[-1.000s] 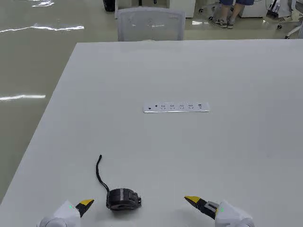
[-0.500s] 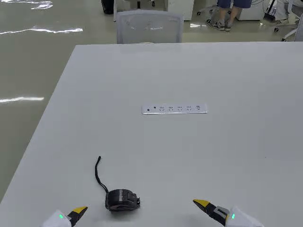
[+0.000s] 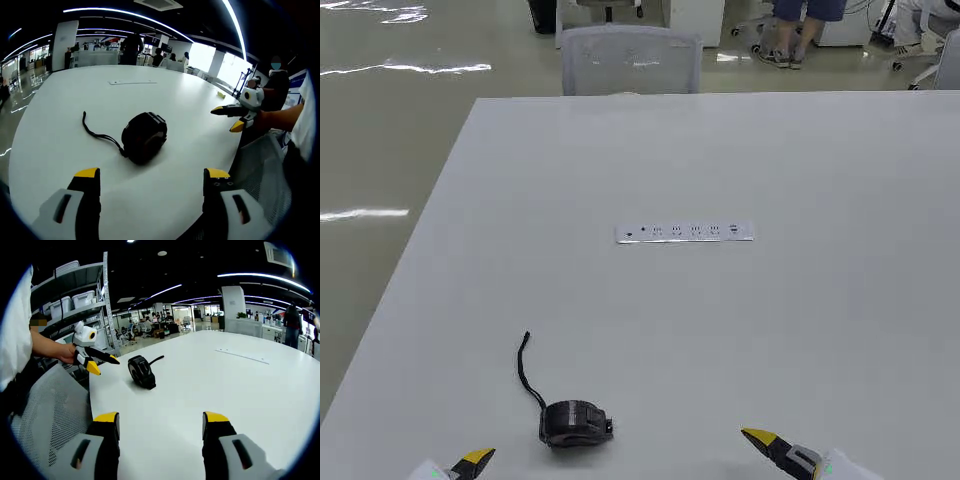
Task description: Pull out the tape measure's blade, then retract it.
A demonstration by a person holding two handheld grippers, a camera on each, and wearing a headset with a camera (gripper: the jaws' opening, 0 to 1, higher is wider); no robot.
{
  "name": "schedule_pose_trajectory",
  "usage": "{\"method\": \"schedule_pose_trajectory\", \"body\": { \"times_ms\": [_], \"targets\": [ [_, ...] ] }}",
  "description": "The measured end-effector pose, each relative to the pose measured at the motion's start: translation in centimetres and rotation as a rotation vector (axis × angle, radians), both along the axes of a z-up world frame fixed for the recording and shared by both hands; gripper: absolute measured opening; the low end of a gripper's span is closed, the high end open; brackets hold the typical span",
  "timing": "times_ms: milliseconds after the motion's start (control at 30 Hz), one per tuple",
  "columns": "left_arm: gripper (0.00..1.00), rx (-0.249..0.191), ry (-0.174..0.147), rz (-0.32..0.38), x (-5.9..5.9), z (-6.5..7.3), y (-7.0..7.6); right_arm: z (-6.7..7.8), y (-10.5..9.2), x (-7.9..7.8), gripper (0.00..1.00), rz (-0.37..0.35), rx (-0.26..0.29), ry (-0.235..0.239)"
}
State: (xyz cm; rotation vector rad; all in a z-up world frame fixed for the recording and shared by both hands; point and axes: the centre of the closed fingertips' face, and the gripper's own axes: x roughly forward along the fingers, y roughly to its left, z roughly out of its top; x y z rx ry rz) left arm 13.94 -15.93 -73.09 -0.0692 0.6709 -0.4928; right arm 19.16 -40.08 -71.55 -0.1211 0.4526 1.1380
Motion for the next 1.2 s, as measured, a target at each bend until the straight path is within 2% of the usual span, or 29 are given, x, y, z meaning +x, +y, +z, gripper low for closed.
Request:
{"method": "schedule_pose_trajectory", "body": {
  "times_ms": [333, 600, 1200],
  "targets": [
    [0.84, 0.014, 0.0, 0.007, -0.9, 0.2, 0.8, -0.1, -1.1, -0.7, 0.69, -0.018, -0.004, 0.008],
    [0.84, 0.007, 0.001, 0.014, -1.6, 0.2, 0.7, -0.2, -1.7, -1.2, 0.71, -0.032, -0.007, 0.013],
    [0.88, -0.007, 0.004, 0.04, -3.3, 0.2, 1.7, -0.1, -3.5, -2.5, 0.74, -0.08, -0.006, 0.029]
  ]
}}
